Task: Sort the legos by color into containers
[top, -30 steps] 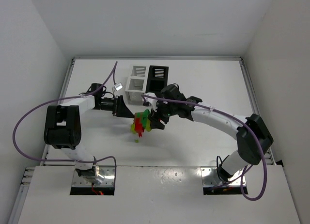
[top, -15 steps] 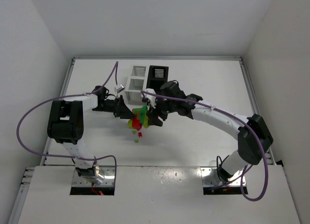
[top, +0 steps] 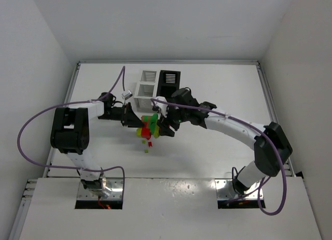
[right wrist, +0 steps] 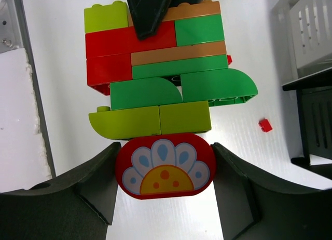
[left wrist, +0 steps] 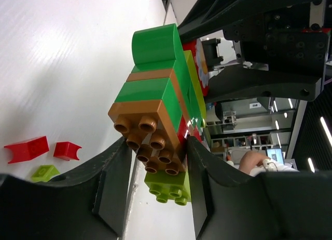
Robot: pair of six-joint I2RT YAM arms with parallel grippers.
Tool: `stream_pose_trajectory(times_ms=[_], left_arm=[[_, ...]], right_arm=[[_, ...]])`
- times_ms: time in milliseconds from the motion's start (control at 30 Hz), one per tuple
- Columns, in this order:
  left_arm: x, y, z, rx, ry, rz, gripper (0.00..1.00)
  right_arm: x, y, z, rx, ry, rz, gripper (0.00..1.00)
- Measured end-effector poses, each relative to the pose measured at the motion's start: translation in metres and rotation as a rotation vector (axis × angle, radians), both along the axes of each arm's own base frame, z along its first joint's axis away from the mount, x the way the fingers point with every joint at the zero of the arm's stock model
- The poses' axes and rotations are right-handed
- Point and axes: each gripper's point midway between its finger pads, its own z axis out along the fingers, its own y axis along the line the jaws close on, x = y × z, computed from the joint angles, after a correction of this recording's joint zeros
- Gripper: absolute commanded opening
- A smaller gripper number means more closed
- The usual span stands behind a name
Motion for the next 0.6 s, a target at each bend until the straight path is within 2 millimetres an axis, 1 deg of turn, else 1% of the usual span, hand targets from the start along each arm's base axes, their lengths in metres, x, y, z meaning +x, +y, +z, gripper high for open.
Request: stream_pose_trajectory(times_ms=[33, 67, 167, 267, 367, 500, 600], left_arm=[[0.0, 0.0, 0.0, 0.0, 0.003, 0.001, 0.08], [0.0, 0.001, 0.0, -0.001, 0.007, 0.004, 0.07], [-0.002, 0.001, 0.002, -0.012, 0.02, 0.004, 0.04], [-0.005, 0.001, 0.002, -0.024, 0.028, 0.0, 0.01], [-0.005, 0.003, -0.003, -0.011, -0.008, 0.004, 0.0], [-0.006, 0.006, -0.007, 0.006, -0.046, 0.013, 0.0], [-0.006, 0.006, -0.007, 0.01, -0.077, 0.011, 0.0]], right_arm=[[-0.001, -0.001, -0.001, 0.001, 0.008, -0.003, 0.46], [-0.002, -0.001, -0.001, 0.005, 0.018, -0.003, 0.56], [-0.005, -0.002, 0.001, 0.023, 0.049, -0.005, 0.68], [-0.012, -0.005, 0.005, 0.052, 0.095, -0.013, 0.75], [-0.017, -0.013, 0.012, 0.079, 0.159, -0.041, 0.77], [-0.013, -0.022, 0.022, 0.114, 0.197, -0.081, 0.79], [-0.012, -0.028, 0.019, 0.125, 0.231, -0.099, 0.81]])
